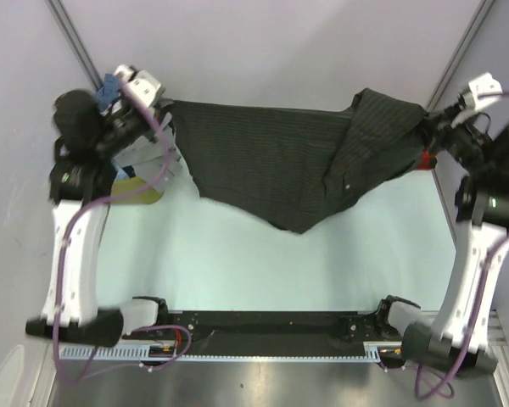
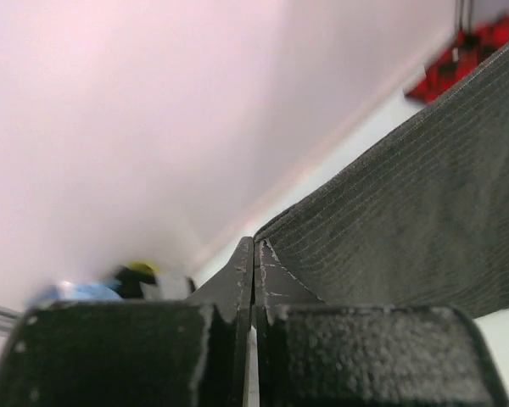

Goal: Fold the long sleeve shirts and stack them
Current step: Flatten the shirt out

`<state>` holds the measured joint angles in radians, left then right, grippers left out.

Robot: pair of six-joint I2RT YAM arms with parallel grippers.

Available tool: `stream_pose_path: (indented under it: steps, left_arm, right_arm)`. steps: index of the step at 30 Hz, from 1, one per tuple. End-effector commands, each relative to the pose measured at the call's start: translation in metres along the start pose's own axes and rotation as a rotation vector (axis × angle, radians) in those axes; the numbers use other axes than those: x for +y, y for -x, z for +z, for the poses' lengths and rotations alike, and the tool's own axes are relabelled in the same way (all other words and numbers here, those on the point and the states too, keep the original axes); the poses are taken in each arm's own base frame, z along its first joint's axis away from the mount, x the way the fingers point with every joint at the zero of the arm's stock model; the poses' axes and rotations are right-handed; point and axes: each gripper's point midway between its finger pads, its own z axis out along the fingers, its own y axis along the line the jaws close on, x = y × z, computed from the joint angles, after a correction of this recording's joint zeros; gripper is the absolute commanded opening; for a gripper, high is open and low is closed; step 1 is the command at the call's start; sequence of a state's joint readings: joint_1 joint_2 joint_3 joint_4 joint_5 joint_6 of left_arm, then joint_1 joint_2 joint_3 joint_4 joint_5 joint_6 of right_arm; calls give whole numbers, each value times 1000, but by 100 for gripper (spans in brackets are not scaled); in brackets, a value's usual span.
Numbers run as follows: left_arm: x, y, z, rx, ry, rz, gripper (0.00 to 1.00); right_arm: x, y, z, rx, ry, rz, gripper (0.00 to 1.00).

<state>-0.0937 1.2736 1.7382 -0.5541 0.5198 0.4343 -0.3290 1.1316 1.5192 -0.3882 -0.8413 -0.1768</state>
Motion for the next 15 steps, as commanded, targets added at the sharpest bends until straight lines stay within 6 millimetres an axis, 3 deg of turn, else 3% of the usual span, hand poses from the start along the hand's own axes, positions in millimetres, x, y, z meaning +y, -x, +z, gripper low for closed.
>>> stream_pose_path:
  steps: [1,5,9,13,15]
  left_arm:
    - [21,70,-69,-187,221,126,0]
    - [4,111,-123,-323,284,175,0]
    - [0,150,-167,-443,372,197,0]
    - [-3,186,-208,-547,447,196,0]
    - [-1,216,-239,-617,508,180,0]
  right_arm:
    - [-1,81,-68,-206,-310,-216,0]
    - [18,130,-121,-365,-494,-296,0]
    - [44,184,-172,-533,-608,-371,0]
    - [64,234,-213,-678,-700,-430,0]
    - [60,262,-218,-725,-712,-465,0]
